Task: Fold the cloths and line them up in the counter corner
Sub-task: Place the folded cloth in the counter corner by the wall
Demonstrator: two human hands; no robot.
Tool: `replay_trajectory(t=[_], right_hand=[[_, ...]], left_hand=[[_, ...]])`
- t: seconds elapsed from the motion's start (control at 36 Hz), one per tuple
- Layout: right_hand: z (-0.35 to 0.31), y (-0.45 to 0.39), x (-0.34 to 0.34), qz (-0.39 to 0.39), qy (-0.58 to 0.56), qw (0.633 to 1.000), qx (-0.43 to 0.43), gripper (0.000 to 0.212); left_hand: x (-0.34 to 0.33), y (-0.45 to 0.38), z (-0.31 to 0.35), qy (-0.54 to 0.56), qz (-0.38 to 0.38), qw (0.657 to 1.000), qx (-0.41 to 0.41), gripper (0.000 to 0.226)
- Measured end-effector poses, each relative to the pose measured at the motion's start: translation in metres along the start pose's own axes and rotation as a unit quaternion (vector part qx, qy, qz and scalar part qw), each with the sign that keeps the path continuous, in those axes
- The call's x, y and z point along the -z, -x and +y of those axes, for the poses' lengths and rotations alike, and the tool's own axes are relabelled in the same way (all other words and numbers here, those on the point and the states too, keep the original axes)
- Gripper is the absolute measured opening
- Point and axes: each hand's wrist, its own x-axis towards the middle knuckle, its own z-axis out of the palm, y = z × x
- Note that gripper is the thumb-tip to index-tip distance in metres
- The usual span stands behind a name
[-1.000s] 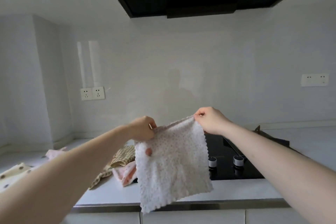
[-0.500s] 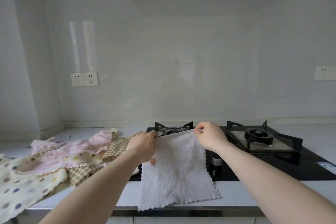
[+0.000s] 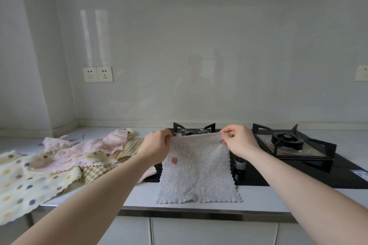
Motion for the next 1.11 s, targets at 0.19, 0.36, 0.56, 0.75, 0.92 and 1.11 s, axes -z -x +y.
replay_trajectory(t=[0.19, 0.36, 0.56, 0.75, 0.92, 1.11], right_hand=[[0.006, 0.038, 0.011, -0.032, 0.057, 0.997, 0.047, 0.02], [0.015, 0.077, 0.015, -0.078, 0.116, 0.989, 0.056, 0.019], [0.036, 0.111, 0.008, -0.116, 0.154, 0.98, 0.046, 0.017], [0.048, 0.129, 0.0, -0.13, 0.136, 0.981, 0.046, 0.017], [0.055, 0.132, -0.006, -0.143, 0.103, 0.983, 0.048, 0.018], [0.044, 0.116, -0.008, -0.028, 0.064, 0.997, 0.039, 0.007]], left_hand=[[0.006, 0.036, 0.001, 0.01, -0.027, 1.0, -0.012, 0.03], [0.004, 0.073, 0.003, -0.016, -0.082, 0.996, -0.004, 0.027], [0.005, 0.113, 0.01, -0.12, -0.096, 0.988, -0.012, 0.03], [0.0, 0.129, -0.004, -0.098, -0.097, 0.99, -0.024, 0.027], [-0.003, 0.127, -0.005, -0.081, -0.115, 0.99, -0.005, 0.041], [0.001, 0.095, 0.002, -0.013, -0.048, 0.996, 0.072, 0.027]])
